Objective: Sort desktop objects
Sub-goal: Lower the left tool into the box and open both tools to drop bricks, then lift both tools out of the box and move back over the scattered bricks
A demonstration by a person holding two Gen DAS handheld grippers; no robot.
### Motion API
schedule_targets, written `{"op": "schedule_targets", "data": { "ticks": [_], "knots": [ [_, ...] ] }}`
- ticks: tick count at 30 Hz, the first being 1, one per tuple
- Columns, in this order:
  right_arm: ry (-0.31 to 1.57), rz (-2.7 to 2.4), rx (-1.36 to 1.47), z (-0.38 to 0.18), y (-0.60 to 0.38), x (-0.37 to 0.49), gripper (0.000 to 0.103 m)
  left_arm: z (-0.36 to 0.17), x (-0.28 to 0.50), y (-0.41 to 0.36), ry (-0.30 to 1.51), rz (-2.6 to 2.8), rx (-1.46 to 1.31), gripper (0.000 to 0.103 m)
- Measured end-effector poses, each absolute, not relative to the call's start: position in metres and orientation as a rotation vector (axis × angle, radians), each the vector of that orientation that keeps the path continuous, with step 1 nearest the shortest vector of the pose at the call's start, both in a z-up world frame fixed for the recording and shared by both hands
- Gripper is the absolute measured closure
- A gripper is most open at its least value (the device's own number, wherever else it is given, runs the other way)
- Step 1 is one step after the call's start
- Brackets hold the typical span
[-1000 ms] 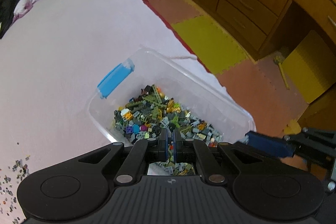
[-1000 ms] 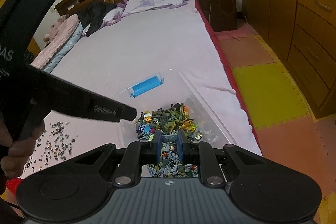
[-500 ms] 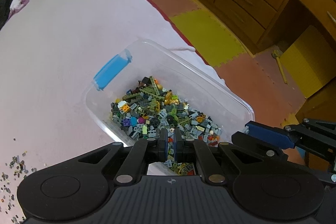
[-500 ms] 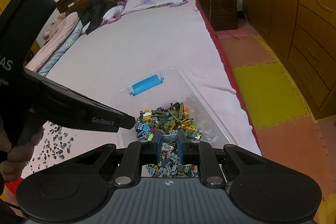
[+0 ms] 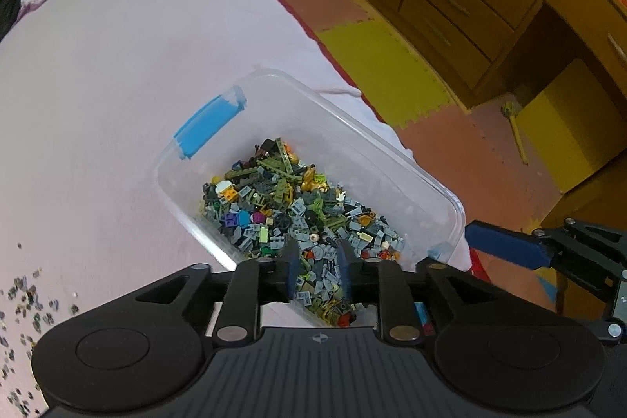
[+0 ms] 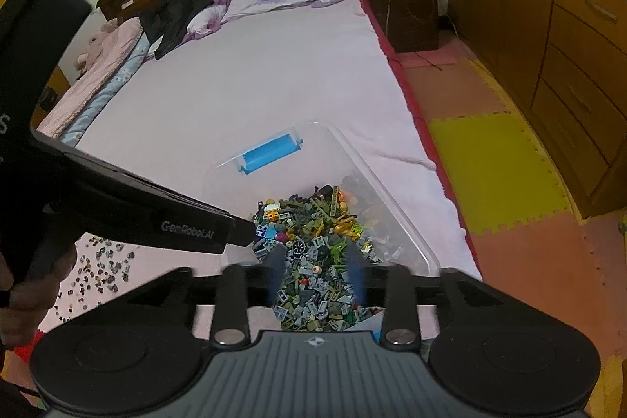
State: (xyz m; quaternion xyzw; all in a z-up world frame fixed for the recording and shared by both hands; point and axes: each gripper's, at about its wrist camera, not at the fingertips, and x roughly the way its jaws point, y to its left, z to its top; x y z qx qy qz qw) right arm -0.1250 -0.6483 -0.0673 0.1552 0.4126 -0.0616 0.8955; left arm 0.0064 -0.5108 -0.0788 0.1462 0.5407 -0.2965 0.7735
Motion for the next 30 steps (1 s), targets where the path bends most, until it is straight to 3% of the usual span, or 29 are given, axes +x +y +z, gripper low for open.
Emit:
{"op": "schedule_targets", "data": {
  "ticks": [4,10,13,24,30],
  "knots": [
    [0.868,-0.126,0.327,-0.065,-0.646,-0.123,0.050,-0.072,0.006,-0.500,1.162,-0.622,0.281,0.053],
    [0.877,-0.124,0.330,-0.061,-0.645,-0.123,0.037,-0.058,0.003,-0.483,1.123,-0.571,0.250,0.036],
    [0.886,-0.134,0.355,-0.059,-0.646,-0.125,0.026,-0.051,0.001,-0.475,1.106,-0.549,0.236,0.030],
    [0.884,-0.178,0.438,-0.049,-0.637,-0.134,0.018,-0.021,-0.014,-0.418,1.033,-0.449,0.202,0.010],
    [0.795,-0.219,0.402,-0.025,-0.602,-0.145,0.014,-0.013,-0.025,-0.363,1.009,-0.376,0.174,0.006]
  ]
}}
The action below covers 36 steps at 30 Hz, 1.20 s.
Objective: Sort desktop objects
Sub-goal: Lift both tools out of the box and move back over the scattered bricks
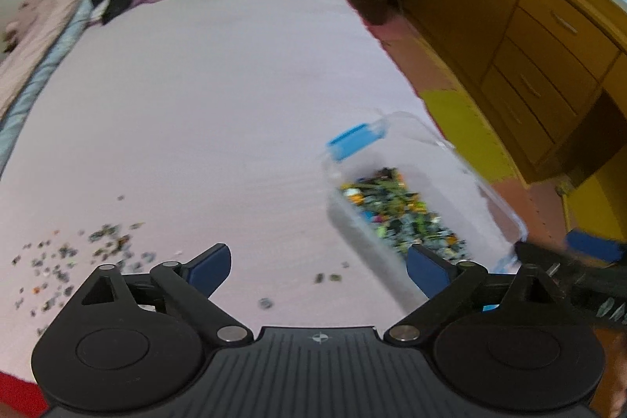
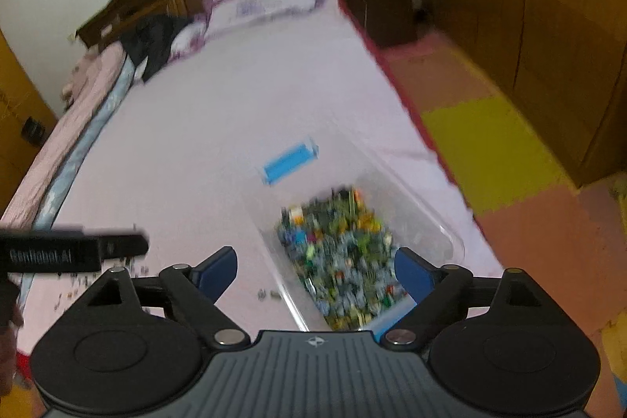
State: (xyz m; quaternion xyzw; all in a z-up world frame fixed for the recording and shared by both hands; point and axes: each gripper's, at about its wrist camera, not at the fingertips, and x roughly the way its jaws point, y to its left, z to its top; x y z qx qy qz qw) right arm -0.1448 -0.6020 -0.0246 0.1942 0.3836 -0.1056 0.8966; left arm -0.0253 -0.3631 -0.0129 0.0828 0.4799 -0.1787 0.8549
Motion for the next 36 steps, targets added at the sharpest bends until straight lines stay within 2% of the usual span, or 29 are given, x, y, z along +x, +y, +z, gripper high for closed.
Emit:
{"op": "schedule_targets", "data": {
  "ticks": [3,12,14,28,36],
  "knots": [
    [0.703,-0.246,0.383,-0.008,-0.576,-0.150,0.005,-0.009,-0.031,-0.327,1.002,-0.339,0.146,0.005],
    [0.748,-0.129,0.293,0.007,-0.461,-0.145,0.004,0.005,-0.048,-0.197,0.985,-0.203,0.063,0.001],
    [0.753,-0.093,0.264,0.011,-0.433,-0.143,0.001,0.007,-0.052,-0.165,0.986,-0.162,0.049,0.001],
    [0.795,0.073,0.117,0.033,-0.280,-0.119,0.000,-0.010,-0.065,-0.009,1.031,0.114,0.018,0.001],
    [0.816,0.262,0.015,0.016,-0.204,-0.052,0.000,-0.020,-0.056,0.051,1.106,0.248,0.027,0.001]
  ]
}}
